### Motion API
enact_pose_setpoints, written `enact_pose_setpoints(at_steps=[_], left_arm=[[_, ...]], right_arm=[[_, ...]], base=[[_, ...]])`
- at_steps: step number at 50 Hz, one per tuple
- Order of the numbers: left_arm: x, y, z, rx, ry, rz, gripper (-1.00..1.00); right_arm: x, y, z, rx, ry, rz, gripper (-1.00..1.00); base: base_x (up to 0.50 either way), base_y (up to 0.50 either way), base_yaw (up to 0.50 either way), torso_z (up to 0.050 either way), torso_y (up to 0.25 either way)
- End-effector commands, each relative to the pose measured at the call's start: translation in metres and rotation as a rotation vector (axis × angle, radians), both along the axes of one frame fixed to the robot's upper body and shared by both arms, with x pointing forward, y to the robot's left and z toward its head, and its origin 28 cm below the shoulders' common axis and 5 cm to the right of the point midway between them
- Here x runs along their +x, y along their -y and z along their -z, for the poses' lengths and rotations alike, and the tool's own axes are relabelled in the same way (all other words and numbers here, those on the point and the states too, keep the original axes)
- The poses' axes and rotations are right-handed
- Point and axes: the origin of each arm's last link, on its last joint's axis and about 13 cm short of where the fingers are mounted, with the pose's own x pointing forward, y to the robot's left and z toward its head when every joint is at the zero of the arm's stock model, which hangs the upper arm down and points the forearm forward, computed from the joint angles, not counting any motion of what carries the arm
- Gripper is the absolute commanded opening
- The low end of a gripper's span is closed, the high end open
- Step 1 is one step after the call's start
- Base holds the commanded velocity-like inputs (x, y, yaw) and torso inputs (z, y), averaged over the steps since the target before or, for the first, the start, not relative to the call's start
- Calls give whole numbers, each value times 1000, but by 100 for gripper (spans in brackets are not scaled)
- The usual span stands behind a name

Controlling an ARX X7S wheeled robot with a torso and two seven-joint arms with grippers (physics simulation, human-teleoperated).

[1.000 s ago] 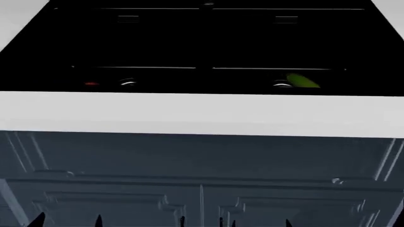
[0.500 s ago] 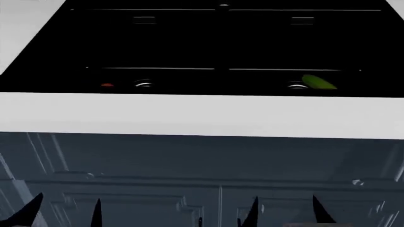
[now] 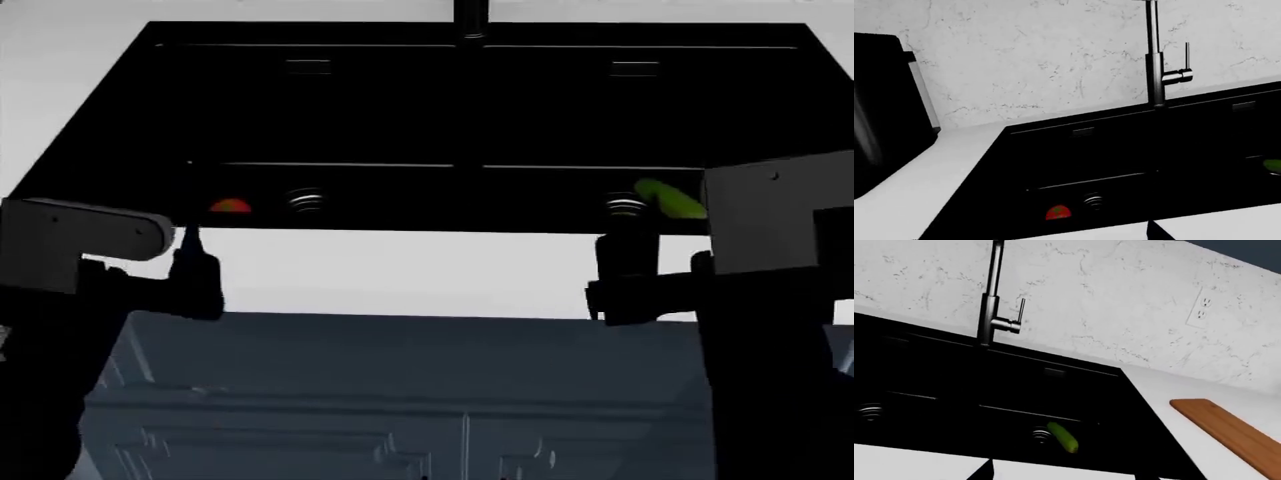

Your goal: Pick the vegetables from the sink and place them on the cutting board.

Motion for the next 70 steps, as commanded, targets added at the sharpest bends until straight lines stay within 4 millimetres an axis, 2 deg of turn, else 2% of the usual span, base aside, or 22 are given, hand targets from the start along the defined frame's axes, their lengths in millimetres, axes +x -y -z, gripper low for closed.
enact_pose_setpoints(at_steps=[1,4,7,13,25,36,40,49,54,61,70], left_arm=[[52,-7,-38,20,-80,-60,100],[54,-1,-42,48,-90,-60,100],[57,3,-43,55,-100,-52,100],[58,-2,-39,12,-144,-65,100],[60,-10,-31,36,-153,-97,100],[59,-12,-26,69,-160,-110,100],[57,-12,-30,76,-154,-114,100],[60,-16,-15,109,-179,-132,100],[66,-20,-15,119,-189,-148,100],[64,-24,-9,116,-200,-164,100],[66,-33,1,54,-204,-162,100]], right_arm=[[40,16,-22,-37,-123,18,100],[47,14,-25,-98,-166,6,100],[52,12,-28,-77,-190,-10,100],[53,12,-30,-63,-188,-40,100],[48,15,-15,-81,-220,-21,100],[48,16,-10,-56,-225,-17,100],[47,18,-12,-63,-227,-4,100],[46,22,-1,-82,-278,24,100],[47,31,0,-93,-320,70,100],[52,30,10,-95,-344,60,100],[42,37,12,-82,-350,44,100]], base=[[0,0,0,50,0],[91,0,0,50,0],[500,0,0,50,0],[500,-53,0,50,0],[500,-151,0,0,0],[500,0,0,0,0],[500,0,0,0,0],[500,0,0,0,2],[500,0,0,0,0],[500,0,0,0,1],[500,0,0,0,1]])
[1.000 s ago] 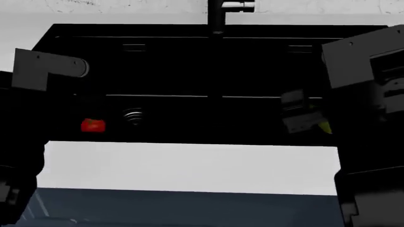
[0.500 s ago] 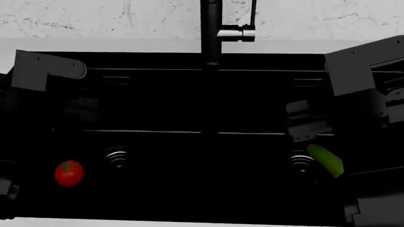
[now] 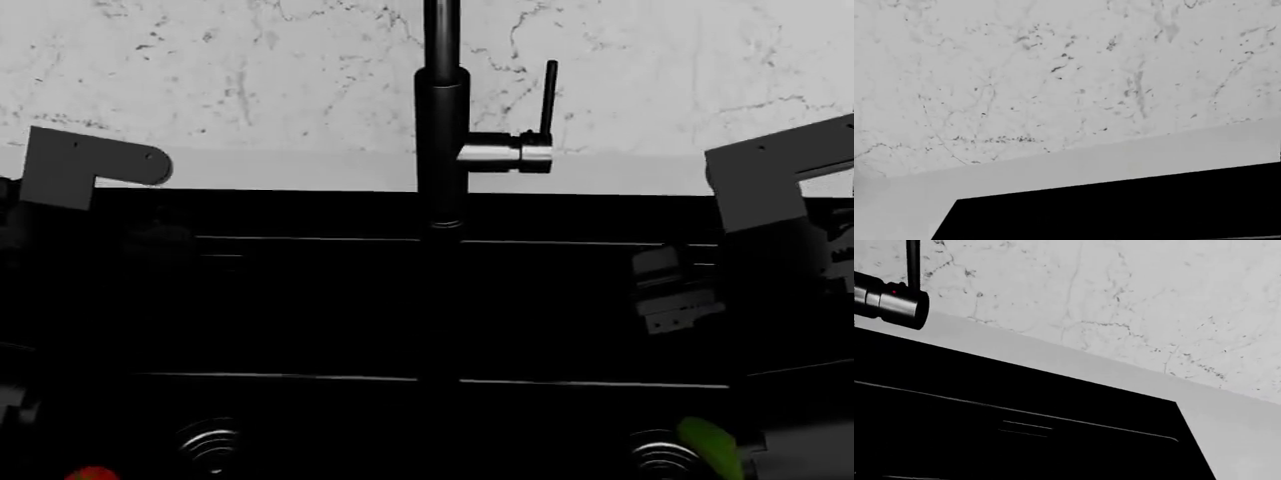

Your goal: Pick the vegetables from the sink and place them on the cutting board.

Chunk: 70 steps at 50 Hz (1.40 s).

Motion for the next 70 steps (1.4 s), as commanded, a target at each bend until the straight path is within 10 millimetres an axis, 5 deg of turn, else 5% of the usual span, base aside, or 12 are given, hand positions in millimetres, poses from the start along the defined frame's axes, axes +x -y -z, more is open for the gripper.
enact_pose_setpoints(at_steps=[1,17,25,38,52,70], left_arm=[[1,-9,11,-35,-9,-11,100],[-22,-28,0,-99,-24,168,100],[-67,-42,-12,127,-144,627,100],[-88,-71,-11,235,-292,834,100],[-115,-83,-47,349,-324,856,100],[-126,-90,-62,478,-457,841,100]], right_arm=[[-8,8,6,2,-33,-9,100],[-45,19,-3,-16,-91,-137,100],[-83,25,-36,-49,-231,-407,100],[-115,34,-45,-47,-536,-569,100],[-143,32,-98,-93,-547,-596,100],[-161,29,-121,-123,-603,-586,100]], base=[[500,0,0,0,0],[500,0,0,0,1],[202,0,0,0,0],[30,0,0,0,0],[30,0,0,0,-63],[30,0,2,-3,-250]])
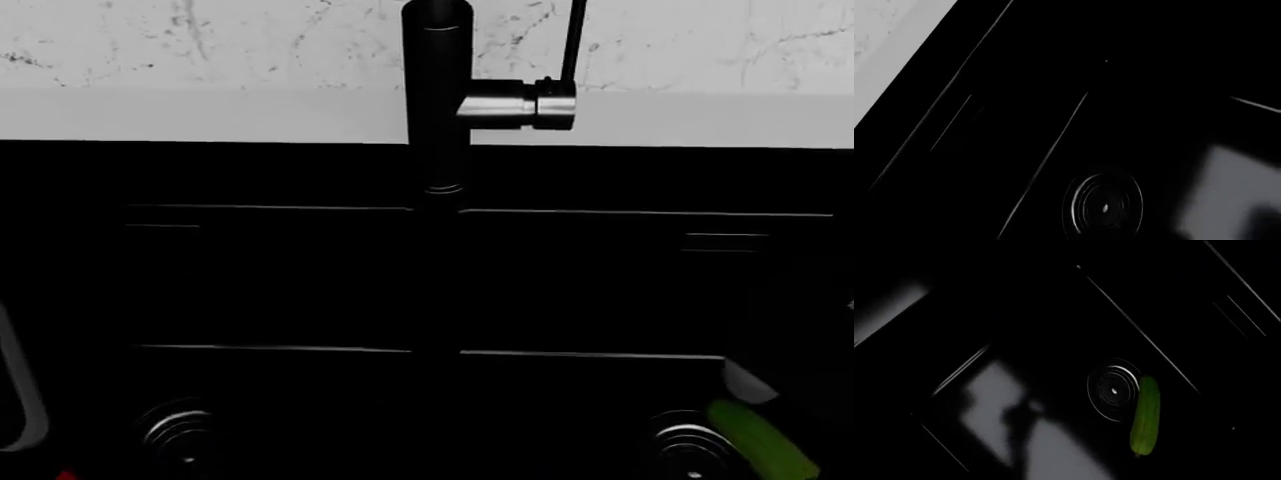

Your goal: Pick the vegetables from the sink and place them on the cutting board.

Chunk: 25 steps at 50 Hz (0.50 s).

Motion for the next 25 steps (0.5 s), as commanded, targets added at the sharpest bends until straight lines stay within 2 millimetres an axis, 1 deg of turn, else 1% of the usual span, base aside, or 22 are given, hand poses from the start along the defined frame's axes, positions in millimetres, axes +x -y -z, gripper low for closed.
enact_pose_setpoints(at_steps=[1,3,8,11,16,25], left_arm=[[-8,-3,-8,107,-45,13,100],[-8,-4,-7,155,-66,10,100],[-10,-6,-11,169,-59,0,100],[-12,-6,-13,174,-60,1,100],[-19,-7,-4,252,-132,19,100],[-26,-8,-2,326,-188,37,100]], right_arm=[[-14,0,-15,-11,-7,10,100],[-12,-1,-18,-17,-6,6,100],[-6,-3,-21,-28,0,-6,100],[-2,-4,-23,-28,3,-14,100],[2,-5,-22,-28,-2,-20,100],[3,-5,-21,-28,-7,-20,100]], base=[[29,0,4,-3,-250],[29,0,4,-3,-250],[30,0,4,-3,-250],[31,0,4,0,0],[32,0,4,0,0],[32,0,4,0,0]])
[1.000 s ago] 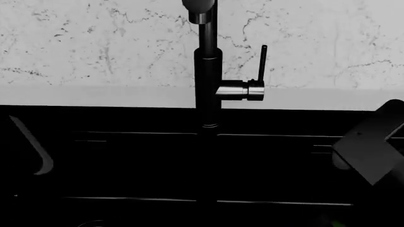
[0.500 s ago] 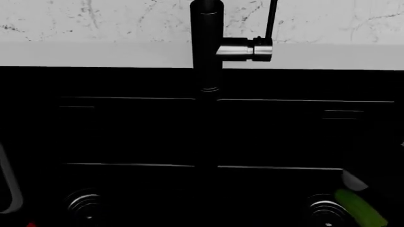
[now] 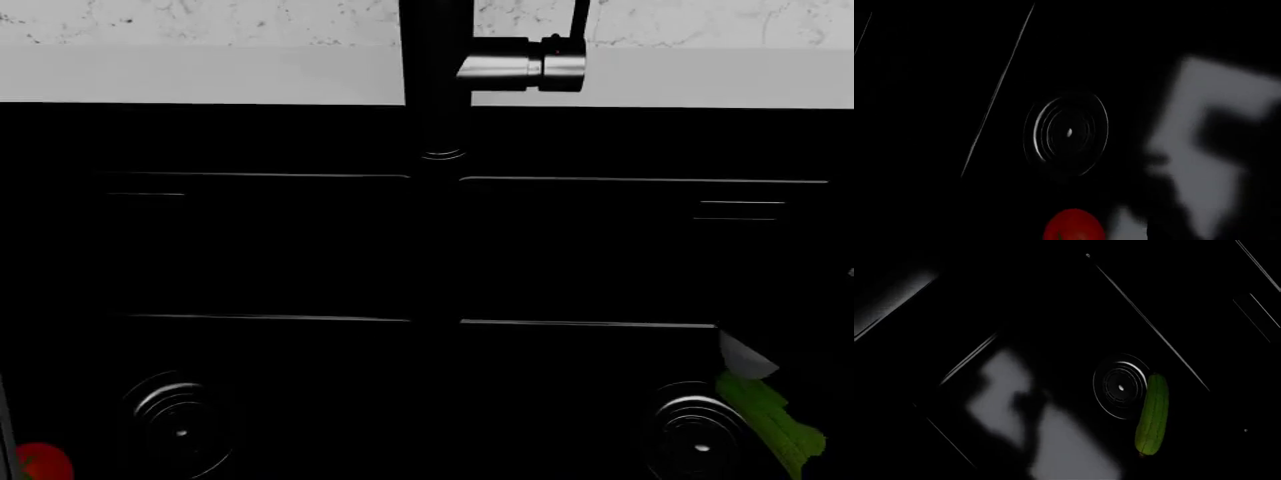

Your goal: Pick the vegetables from the sink and place them on the cutting board.

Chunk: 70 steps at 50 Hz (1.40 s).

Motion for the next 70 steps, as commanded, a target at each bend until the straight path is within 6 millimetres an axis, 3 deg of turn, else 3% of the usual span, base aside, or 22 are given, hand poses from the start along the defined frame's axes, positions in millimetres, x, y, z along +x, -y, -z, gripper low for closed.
enact_pose_setpoints(at_steps=[1,15,30,53,70], left_arm=[[-9,-1,3,95,-77,17,100],[-4,-1,18,142,-192,-45,100],[19,2,29,179,-149,-122,100],[38,6,59,204,-192,-92,100],[41,3,74,222,-211,-98,100]], right_arm=[[2,0,-1,-4,-3,-2,100],[-1,2,5,-1,-16,5,100],[3,0,10,0,-27,-7,100],[7,0,17,6,-36,-10,100],[9,3,21,7,-42,-3,100]], base=[[32,0,4,0,0],[33,0,4,0,0],[33,0,4,0,0],[34,0,4,0,0],[35,0,5,0,0]])
